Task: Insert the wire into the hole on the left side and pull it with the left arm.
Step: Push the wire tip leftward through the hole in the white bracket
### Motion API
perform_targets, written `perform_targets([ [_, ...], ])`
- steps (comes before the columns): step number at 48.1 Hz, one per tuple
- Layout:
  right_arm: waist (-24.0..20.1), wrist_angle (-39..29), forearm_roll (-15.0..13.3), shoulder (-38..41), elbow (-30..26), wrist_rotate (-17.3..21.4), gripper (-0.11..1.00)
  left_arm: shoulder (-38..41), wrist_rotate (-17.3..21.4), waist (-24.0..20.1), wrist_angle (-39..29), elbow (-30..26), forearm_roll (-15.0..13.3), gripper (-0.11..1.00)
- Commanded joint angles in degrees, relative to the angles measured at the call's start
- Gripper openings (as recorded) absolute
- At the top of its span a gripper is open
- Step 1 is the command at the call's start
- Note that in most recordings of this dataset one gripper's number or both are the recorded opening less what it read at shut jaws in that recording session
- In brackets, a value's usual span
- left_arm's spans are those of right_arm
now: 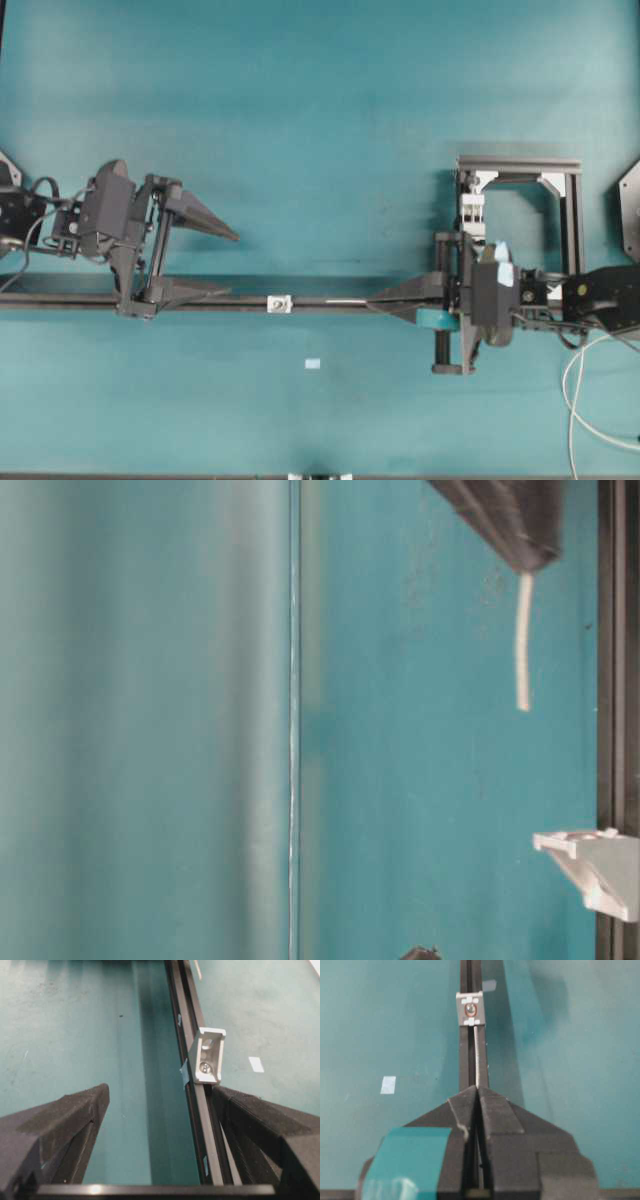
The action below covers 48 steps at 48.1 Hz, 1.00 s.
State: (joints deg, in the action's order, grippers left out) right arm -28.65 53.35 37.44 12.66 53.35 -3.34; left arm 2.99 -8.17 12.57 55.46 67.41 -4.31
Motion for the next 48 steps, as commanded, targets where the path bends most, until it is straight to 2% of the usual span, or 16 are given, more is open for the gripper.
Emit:
perform_targets([
  [1,-0.5,0.8,0.1,0.4,-1.4,0.0,0.05,-0.4,-0.1,0.4,0.6,-0.5,-0.2,0.66],
  [14,-1.5,4.3,0.1,2.7,-1.9,1.0,0.05,-0.4,-0.1,0.4,0.4,-0.5,-0.1,0.66],
  [27,-1.6,4.2,0.1,3.1,-1.8,2.9,0.05,-0.4,-0.1,-0.1,0.4,-0.8,-0.1,0.66],
  [48,-1.5,4.2,0.2,4.5,-2.1,3.1,0.05,-0.4,-0.1,-0.4,0.2,-0.9,-0.1,0.66],
])
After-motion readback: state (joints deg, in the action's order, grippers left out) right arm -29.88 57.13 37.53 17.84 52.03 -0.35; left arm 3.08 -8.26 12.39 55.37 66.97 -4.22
